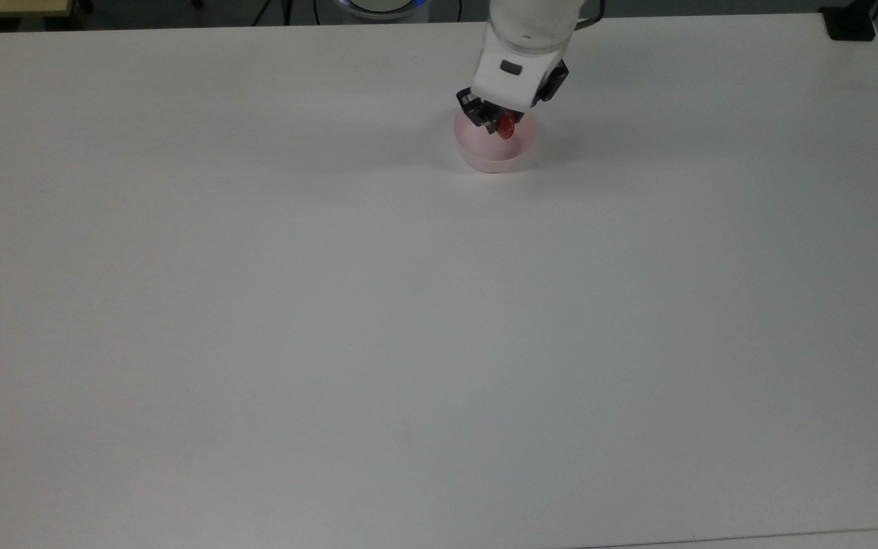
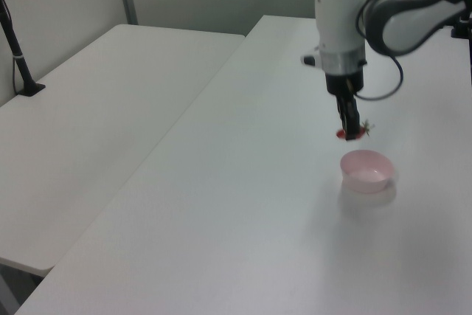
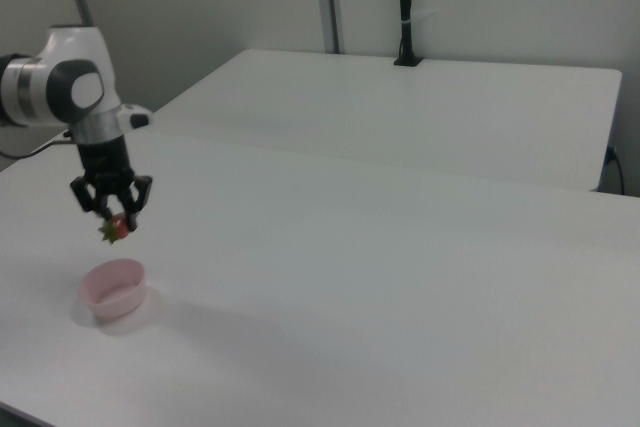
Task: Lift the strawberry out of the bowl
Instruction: 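Carry the held strawberry away from the bowl across the table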
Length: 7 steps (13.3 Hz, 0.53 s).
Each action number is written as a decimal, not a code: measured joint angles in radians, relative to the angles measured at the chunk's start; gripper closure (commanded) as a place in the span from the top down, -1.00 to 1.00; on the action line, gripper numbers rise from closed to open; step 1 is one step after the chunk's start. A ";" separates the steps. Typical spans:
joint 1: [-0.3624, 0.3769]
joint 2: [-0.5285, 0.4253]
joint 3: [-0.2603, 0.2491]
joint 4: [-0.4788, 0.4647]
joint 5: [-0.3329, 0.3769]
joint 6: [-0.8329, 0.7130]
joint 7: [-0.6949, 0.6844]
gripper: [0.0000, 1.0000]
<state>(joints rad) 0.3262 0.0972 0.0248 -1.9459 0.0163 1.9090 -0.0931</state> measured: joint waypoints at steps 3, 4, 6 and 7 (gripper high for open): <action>-0.078 0.011 -0.061 0.106 0.003 -0.004 -0.086 -0.73; -0.115 0.029 -0.069 0.133 0.003 0.003 -0.114 -0.73; -0.216 0.105 -0.078 0.172 -0.004 0.087 -0.171 -0.72; -0.252 0.147 -0.079 0.176 -0.016 0.145 -0.182 -0.72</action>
<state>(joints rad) 0.0743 0.2437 -0.0541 -1.7699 0.0007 2.0544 -0.2751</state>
